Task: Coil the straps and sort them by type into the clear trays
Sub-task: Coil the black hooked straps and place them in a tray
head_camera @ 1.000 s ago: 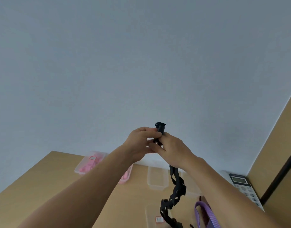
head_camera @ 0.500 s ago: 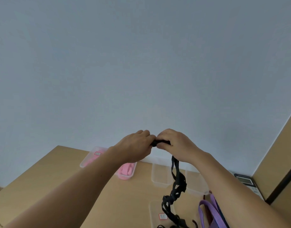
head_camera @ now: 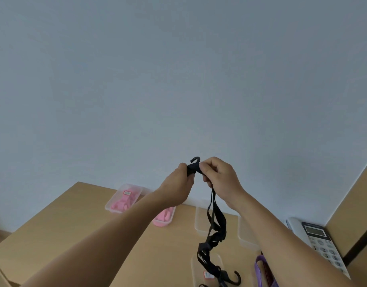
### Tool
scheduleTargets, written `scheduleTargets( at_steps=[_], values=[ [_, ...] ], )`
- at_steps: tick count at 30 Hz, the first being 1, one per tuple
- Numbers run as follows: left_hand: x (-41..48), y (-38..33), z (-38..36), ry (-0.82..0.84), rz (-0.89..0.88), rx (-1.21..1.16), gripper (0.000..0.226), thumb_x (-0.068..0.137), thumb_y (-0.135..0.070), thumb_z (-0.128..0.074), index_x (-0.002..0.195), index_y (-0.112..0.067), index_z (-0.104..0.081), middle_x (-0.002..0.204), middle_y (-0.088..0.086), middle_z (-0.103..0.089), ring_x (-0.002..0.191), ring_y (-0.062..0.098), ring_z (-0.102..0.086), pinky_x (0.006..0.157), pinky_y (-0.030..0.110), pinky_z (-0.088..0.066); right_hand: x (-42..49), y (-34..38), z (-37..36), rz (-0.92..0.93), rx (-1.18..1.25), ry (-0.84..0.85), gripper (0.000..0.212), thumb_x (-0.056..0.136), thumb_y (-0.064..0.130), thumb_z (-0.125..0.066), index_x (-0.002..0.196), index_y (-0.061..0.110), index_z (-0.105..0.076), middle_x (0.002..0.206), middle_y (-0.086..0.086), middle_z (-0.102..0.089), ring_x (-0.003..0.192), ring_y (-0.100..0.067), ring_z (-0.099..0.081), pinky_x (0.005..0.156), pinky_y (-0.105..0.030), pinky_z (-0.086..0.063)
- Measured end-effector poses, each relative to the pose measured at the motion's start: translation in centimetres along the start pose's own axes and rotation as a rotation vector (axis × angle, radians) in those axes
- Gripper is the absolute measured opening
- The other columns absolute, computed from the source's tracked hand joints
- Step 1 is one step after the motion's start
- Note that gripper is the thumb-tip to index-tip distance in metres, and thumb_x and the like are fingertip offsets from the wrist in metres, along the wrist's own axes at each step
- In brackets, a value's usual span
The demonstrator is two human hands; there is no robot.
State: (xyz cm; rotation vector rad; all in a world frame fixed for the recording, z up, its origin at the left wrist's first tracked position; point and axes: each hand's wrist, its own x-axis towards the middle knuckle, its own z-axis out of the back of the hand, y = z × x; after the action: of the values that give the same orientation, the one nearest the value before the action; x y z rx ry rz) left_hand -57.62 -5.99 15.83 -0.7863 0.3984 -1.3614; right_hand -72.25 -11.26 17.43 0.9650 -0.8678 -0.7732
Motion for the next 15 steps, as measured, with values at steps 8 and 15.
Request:
scheduleTargets(
  at_steps=[8,15],
  values=[
    [-0.3,-1.5,1.0,0.269,0.194,-1.023,0.013,0.088,-0.021,-0.037,0.093,-0.011,-0.045,0.073,0.004,-0.041,0.052,0.014,-0.022,0.047,0.025,-0.023,-0.2,0.1,0.6,0.039,0.027,-0.041,0.011,0.089,0.03,-0.07,0.081,0.023,-0.07,0.058,0.009,-0.062,0.05,-0.004,-0.051,0.054,-0.02,-0.041],
    [-0.5,-2.7,1.7,0.381,0.211,-1.184,0.043,0.094,-0.049,-0.041,0.066,-0.02,-0.051,0.058,-0.003,-0.032,0.044,0.012,-0.016,0.039,0.021,-0.019,-0.5,0.1,0.5,-0.017,0.269,0.021,0.043,0.081,0.048,-0.072,0.105,0.014,-0.062,0.064,-0.006,-0.055,0.048,-0.011,-0.042,0.047,-0.024,-0.033]
  ],
)
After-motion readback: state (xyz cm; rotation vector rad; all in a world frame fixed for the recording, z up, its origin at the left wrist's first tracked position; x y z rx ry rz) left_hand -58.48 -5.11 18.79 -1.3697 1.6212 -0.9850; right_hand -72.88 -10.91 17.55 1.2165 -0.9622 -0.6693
